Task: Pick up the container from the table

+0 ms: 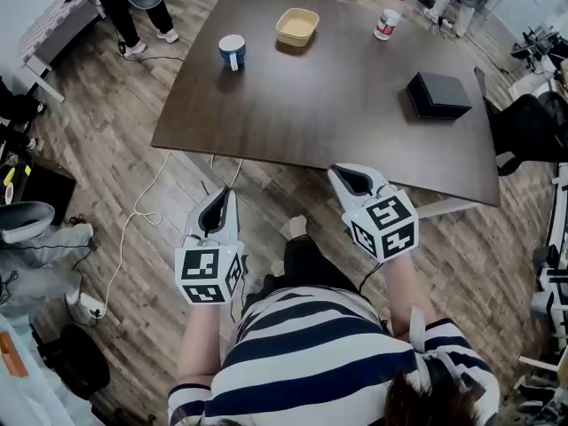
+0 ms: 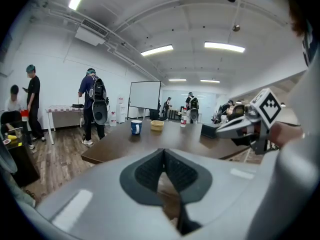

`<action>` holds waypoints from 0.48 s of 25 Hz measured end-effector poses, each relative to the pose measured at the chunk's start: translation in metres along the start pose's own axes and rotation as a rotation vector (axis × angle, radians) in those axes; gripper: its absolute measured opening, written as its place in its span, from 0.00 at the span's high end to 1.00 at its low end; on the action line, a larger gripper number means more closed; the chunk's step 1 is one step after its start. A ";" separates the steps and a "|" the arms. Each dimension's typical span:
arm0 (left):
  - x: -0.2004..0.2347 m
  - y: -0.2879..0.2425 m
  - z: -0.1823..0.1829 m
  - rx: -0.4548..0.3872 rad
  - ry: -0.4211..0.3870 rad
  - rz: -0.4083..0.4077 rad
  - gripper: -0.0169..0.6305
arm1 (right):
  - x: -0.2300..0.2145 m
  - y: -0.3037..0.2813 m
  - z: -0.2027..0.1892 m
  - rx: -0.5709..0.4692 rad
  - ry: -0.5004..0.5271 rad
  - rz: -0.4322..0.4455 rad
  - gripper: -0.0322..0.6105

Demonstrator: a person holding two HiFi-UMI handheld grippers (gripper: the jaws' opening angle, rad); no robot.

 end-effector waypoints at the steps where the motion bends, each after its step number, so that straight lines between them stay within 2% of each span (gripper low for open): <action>1: 0.002 -0.002 0.002 -0.005 0.002 -0.001 0.97 | -0.001 -0.004 0.002 -0.003 0.006 0.002 0.94; 12: 0.029 -0.052 0.021 0.001 0.003 0.019 0.97 | -0.035 -0.057 0.037 -0.018 0.048 0.031 0.84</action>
Point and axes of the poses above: the fingertips, and each gripper's own axes: y backward along the fingers, x to its left, z out of its top, the point moved 2 cm from there along y, backward along the fingers, and after that the axes turned 4 degrees about z, right-handed, at the moved point
